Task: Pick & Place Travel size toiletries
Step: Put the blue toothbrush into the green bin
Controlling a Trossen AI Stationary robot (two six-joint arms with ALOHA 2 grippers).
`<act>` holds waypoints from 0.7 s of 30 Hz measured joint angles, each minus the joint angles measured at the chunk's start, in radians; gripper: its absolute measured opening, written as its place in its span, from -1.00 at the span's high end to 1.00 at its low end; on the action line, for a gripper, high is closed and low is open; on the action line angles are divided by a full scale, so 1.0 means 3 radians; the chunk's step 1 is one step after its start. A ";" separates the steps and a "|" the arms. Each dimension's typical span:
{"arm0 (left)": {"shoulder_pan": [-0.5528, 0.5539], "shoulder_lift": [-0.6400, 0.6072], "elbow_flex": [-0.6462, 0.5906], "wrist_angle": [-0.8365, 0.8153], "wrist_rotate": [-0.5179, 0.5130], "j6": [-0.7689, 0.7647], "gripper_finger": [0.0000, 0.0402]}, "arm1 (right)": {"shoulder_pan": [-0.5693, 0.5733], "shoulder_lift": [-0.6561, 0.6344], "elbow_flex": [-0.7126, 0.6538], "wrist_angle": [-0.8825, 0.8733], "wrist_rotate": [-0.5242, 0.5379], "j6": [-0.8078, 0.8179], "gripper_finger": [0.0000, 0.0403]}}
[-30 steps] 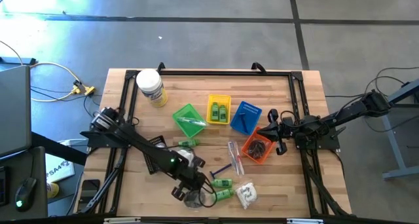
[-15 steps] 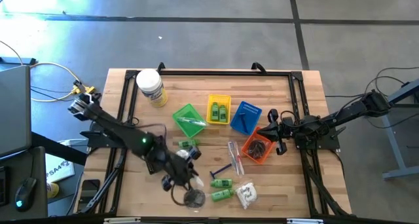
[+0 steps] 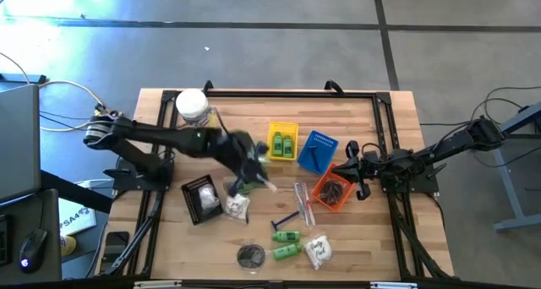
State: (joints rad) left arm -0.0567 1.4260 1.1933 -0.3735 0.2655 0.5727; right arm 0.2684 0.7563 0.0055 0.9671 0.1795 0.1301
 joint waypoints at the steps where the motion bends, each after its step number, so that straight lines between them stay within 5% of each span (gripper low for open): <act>1: 0.0122 -0.0077 -0.0136 0.0108 0.0113 -0.0008 0.91 | 0.0001 0.0000 0.0000 -0.0007 0.0000 -0.0001 0.98; 6: 0.0736 -0.0337 -0.0895 0.0789 0.0670 -0.0179 0.91 | 0.0000 0.0000 0.0000 -0.0070 0.0006 -0.0007 0.98; 11: 0.1102 -0.0348 -0.1387 0.1225 0.0737 -0.0351 0.91 | -0.0012 0.0000 0.0000 -0.0097 0.0015 -0.0009 0.98; 21: 0.1194 -0.0125 -0.1504 0.1290 0.0671 -0.0319 0.89 | -0.0142 0.0000 0.0000 -0.0096 0.0017 0.0006 0.98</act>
State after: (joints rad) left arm 0.3016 1.3886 0.7422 0.0134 0.4667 0.4771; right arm 0.2259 0.7563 0.0055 0.9382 0.1844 0.1318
